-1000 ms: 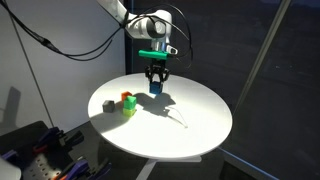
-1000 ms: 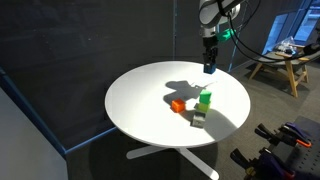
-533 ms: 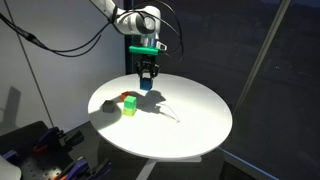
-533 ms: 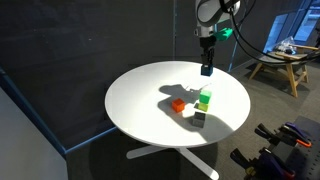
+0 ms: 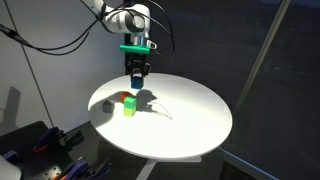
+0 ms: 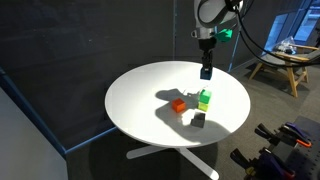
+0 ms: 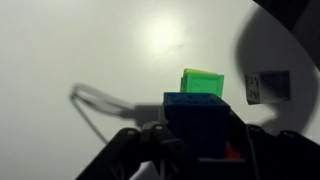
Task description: Put the blue block on the grey block
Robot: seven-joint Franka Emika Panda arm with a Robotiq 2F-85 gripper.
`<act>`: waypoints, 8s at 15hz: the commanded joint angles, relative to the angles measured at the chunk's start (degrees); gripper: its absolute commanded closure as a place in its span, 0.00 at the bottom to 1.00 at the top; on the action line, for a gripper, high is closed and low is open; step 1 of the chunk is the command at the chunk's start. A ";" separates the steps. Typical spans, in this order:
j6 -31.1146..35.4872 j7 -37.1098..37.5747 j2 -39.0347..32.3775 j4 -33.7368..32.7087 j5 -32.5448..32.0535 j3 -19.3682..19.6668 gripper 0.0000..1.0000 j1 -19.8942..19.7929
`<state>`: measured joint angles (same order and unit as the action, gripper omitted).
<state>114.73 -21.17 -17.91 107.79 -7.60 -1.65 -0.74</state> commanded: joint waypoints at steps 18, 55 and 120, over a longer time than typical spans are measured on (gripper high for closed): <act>6.03 24.21 13.71 15.08 6.70 1.46 0.69 0.10; 5.18 24.78 23.29 21.88 6.99 -1.69 0.69 4.19; 22.36 23.52 4.19 24.19 -1.04 -5.16 0.69 9.35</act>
<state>137.05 2.03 -12.83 133.16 -7.43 -7.26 8.07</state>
